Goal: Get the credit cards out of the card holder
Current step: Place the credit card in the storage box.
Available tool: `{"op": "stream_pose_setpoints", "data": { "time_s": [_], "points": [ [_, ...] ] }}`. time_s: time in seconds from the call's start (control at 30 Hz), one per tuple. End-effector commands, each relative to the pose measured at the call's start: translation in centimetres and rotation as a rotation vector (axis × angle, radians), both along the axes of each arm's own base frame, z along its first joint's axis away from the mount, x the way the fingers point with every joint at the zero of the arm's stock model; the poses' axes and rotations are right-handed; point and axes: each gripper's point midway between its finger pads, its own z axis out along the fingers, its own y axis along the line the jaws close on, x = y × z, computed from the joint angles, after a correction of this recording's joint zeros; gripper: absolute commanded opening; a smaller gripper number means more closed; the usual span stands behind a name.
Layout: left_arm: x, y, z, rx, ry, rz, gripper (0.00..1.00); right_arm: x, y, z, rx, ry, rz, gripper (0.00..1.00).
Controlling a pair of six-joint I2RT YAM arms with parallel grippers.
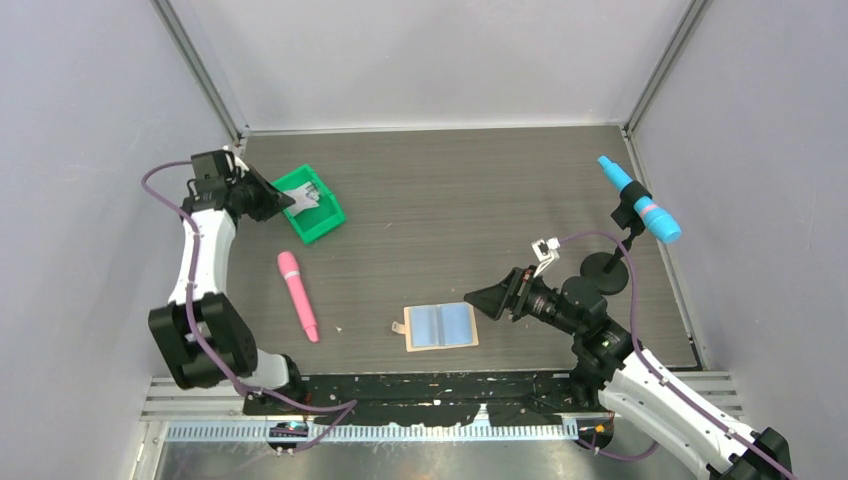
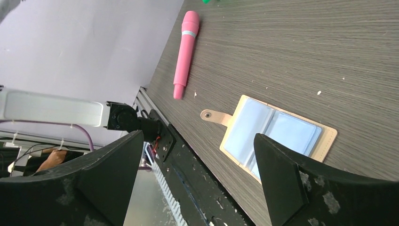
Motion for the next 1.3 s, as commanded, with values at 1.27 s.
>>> {"op": "stream_pose_setpoints", "data": {
  "time_s": [1.27],
  "points": [
    [12.6,6.4,-7.5,0.012,0.101,0.097,0.0,3.2,0.6,2.1,-0.093,-0.039,-0.041,0.95]
  ]
}}
